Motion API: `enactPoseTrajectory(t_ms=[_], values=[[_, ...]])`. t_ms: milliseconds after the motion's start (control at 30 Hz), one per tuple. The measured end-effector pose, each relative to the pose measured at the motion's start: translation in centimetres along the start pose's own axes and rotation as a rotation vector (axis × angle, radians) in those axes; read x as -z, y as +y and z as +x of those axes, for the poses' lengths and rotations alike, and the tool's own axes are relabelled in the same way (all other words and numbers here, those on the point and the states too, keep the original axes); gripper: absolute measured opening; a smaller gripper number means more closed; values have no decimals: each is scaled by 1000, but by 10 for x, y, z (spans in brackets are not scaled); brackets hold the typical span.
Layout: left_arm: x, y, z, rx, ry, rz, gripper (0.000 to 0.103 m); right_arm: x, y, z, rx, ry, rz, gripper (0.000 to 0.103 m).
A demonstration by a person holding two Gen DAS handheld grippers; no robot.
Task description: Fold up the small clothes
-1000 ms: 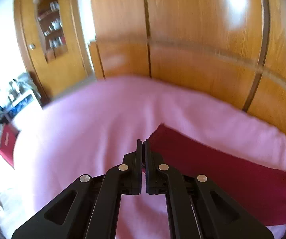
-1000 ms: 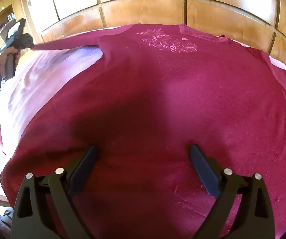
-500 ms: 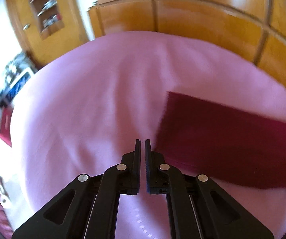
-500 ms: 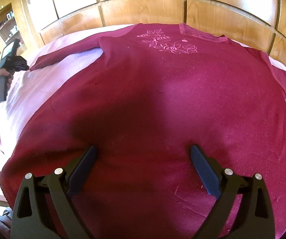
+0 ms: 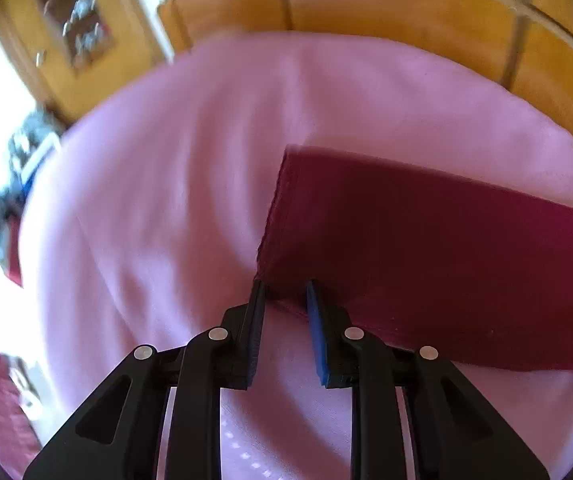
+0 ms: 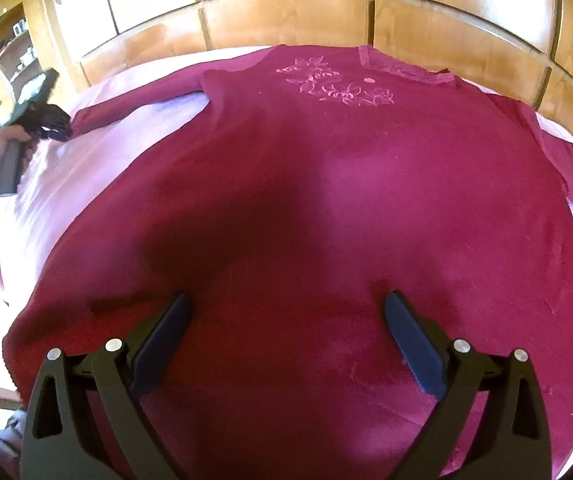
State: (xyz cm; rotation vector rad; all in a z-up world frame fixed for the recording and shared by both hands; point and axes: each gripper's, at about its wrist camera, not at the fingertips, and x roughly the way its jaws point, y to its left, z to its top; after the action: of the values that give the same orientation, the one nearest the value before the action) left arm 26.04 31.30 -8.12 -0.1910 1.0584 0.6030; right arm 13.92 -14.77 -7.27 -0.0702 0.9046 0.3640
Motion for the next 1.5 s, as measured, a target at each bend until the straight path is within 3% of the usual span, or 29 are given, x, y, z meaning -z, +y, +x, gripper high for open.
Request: enactPoseTrajectory(t_ms=[100,167,233,300,433,567,667,767,867,933,1200,1300,1500], values=[[9,-3,-27,72,-69,-30,21,2,-16,-12,-55,19,45,95],[22,-17,-52,144,-117,-12,21,1,-37,-28,-102,14,119,87],[34,-39,-76,231,-158,34,21,1,-67,-50,-119,-39,224,84],[53,-69,-105,336,-201,100,21,6,-111,-74,-93,-100,367,73],[110,-136,-155,557,-228,280,21,32,-197,-105,137,-147,581,54],[175,-187,-183,685,-195,442,21,48,-251,-121,445,-164,616,51],[212,-211,-192,723,-190,532,21,44,-273,-111,512,-167,614,60],[240,-235,-200,732,-180,602,21,35,-294,-87,546,-136,592,56],[254,-246,-198,699,-168,642,21,28,-311,-69,609,-75,534,12],[248,-253,-193,682,-160,658,21,26,-321,-76,610,-89,531,10],[241,-257,-179,675,-120,656,21,18,-396,-196,642,-297,695,6],[241,-258,-180,666,-112,652,21,9,-442,-205,690,-287,756,6],[239,-260,-180,654,-96,647,21,-21,-523,-172,806,-179,813,5]])
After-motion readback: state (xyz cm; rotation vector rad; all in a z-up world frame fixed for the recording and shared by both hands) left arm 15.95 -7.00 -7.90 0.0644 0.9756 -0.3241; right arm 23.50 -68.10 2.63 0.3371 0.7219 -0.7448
